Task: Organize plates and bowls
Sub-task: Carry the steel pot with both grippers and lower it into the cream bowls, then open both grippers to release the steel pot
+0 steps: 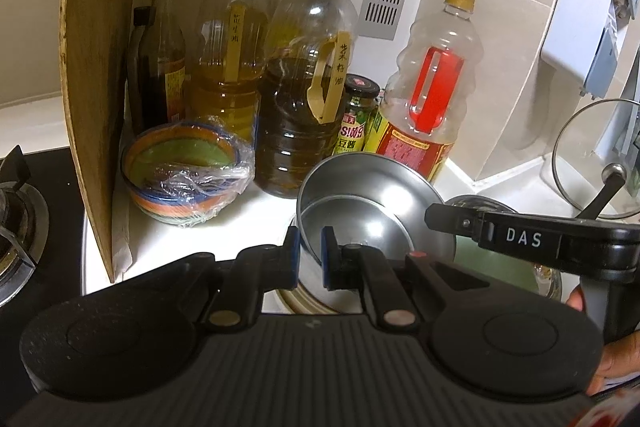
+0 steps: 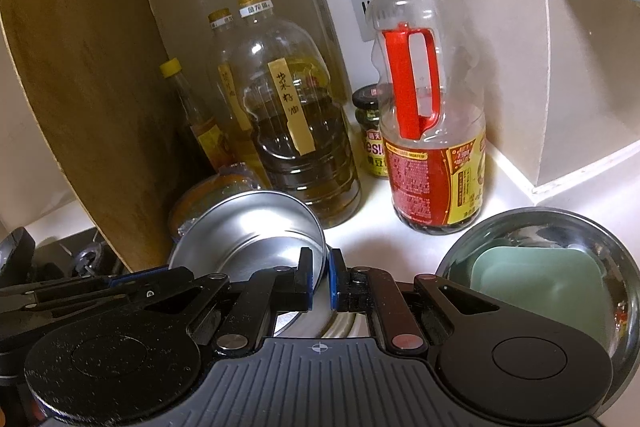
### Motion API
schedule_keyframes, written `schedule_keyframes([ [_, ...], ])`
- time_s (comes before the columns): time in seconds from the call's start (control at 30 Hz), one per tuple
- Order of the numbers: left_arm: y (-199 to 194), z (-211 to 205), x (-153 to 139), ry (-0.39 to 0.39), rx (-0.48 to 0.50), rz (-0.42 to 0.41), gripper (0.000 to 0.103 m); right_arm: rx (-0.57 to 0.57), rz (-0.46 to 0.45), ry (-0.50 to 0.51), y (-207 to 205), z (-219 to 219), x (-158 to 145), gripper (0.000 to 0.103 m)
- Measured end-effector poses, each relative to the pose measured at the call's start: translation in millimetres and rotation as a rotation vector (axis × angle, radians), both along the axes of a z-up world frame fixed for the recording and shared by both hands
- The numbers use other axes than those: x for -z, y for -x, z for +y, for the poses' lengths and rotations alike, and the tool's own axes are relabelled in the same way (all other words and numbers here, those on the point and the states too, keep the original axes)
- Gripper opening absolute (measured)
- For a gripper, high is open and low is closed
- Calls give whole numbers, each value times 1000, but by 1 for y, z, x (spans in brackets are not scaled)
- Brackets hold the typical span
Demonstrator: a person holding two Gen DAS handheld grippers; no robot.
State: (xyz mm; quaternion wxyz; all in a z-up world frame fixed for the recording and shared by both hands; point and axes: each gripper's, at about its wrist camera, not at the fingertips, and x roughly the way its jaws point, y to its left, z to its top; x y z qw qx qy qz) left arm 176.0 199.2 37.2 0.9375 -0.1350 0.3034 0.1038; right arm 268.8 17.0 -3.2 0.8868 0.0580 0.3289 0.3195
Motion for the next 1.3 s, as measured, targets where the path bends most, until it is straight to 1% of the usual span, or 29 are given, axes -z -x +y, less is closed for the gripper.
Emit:
schedule_keyframes([
  [0.7,-16,6,18,44,6,69,9,10,73,33,-15,6,21,8],
  [1.3,-18,5,20,20,-10,70,9,13,79,12,-18,5,22,8],
])
